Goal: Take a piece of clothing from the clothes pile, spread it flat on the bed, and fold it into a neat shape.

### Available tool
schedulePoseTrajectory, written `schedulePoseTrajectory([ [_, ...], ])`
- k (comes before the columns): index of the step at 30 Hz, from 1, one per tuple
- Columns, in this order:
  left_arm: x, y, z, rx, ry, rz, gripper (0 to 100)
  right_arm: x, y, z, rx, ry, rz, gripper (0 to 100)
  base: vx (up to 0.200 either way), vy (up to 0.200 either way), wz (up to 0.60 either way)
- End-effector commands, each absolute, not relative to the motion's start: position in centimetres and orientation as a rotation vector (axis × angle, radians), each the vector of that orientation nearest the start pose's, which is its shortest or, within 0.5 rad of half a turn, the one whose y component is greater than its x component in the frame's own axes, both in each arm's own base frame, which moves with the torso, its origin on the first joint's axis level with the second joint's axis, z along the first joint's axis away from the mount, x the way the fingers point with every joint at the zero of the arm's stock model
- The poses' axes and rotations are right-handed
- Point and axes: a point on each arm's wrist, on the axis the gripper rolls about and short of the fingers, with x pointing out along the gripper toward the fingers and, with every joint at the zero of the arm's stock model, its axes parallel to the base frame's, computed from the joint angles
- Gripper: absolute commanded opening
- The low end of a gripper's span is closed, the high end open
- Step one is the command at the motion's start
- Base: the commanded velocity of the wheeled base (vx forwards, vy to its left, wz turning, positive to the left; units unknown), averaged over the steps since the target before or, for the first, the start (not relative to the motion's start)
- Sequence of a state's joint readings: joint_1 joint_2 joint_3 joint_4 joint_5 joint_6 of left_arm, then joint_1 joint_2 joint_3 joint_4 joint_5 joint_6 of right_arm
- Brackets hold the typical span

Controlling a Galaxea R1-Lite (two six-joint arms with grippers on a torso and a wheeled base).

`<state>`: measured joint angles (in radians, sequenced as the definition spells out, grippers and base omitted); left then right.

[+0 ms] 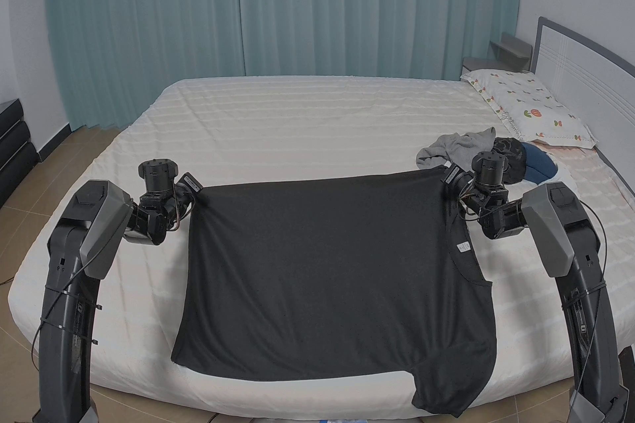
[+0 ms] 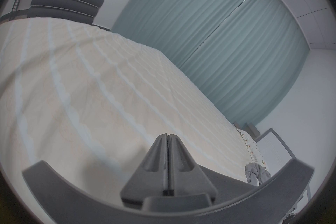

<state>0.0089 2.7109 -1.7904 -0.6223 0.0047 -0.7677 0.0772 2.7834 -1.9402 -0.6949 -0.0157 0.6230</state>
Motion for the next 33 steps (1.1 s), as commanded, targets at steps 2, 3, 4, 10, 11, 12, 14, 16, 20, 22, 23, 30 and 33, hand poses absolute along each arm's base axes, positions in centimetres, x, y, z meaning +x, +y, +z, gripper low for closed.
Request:
schedulePoseTrajectory([
  [2, 53.8, 0.5, 0.5, -0.762, 0.261, 0.127, 0, 55.7, 4.8, -0.1, 0.598, 0.163, 0.022, 0, 0.0, 0.0, 0.0],
  [3, 53.8, 0.4, 0.6, -0.761, 0.258, 0.124, 0, 55.8, 4.8, -0.5, 0.594, 0.166, 0.022, 0, 0.0, 0.0, 0.0],
  [4, 53.9, 0.4, 0.6, -0.761, 0.256, 0.122, 0, 55.8, 4.9, -1.0, 0.589, 0.171, 0.02, 0, 0.0, 0.0, 0.0],
  [10, 54.0, -0.1, -0.9, -0.759, 0.285, 0.125, 0, 55.7, 4.8, -3.6, 0.567, 0.216, 0.007, 0, 0.0, 0.0, 0.0],
  [11, 54.0, -0.1, -1.1, -0.759, 0.289, 0.125, 0, 55.7, 4.8, -3.7, 0.565, 0.219, 0.006, 0, 0.0, 0.0, 0.0],
  [12, 54.0, -0.1, -1.1, -0.759, 0.289, 0.125, 0, 55.7, 4.8, -3.7, 0.565, 0.219, 0.006, 0, 0.0, 0.0, 0.0],
  [14, 54.0, -0.3, -1.7, -0.758, 0.297, 0.125, 0, 55.7, 4.9, -4.0, 0.564, 0.224, 0.006, 0, 0.0, 0.0, 0.0],
  [16, 54.0, -0.3, -1.9, -0.761, 0.305, 0.125, 0, 55.7, 4.9, -4.5, 0.562, 0.234, 0.003, 0, 0.0, 0.0, 0.0],
  [20, 53.9, -0.2, -2.5, -0.76, 0.314, 0.132, 100, 55.6, 5.1, -4.9, 0.563, 0.25, 0.006, 100, 0.0, 0.0, 0.0],
  [22, 53.9, -0.2, -2.6, -0.76, 0.319, 0.134, 100, 55.6, 5.2, -5.0, 0.563, 0.25, 0.008, 100, 0.0, 0.0, 0.0],
  [23, 53.8, -0.1, -2.6, -0.761, 0.318, 0.136, 100, 55.6, 5.0, -4.6, 0.565, 0.242, 0.007, 100, 0.0, 0.0, 0.0],
  [30, 52.7, 1.0, 0.0, -0.763, 0.306, 0.154, 100, 54.4, 3.2, 1.0, 0.604, 0.206, -0.01, 100, 0.0, 0.0, 0.0],
  [33, 51.1, 1.3, 2.3, -0.763, 0.313, 0.158, 100, 52.4, 2.1, 3.2, 0.629, 0.233, -0.026, 100, 0.0, 0.0, 0.0],
])
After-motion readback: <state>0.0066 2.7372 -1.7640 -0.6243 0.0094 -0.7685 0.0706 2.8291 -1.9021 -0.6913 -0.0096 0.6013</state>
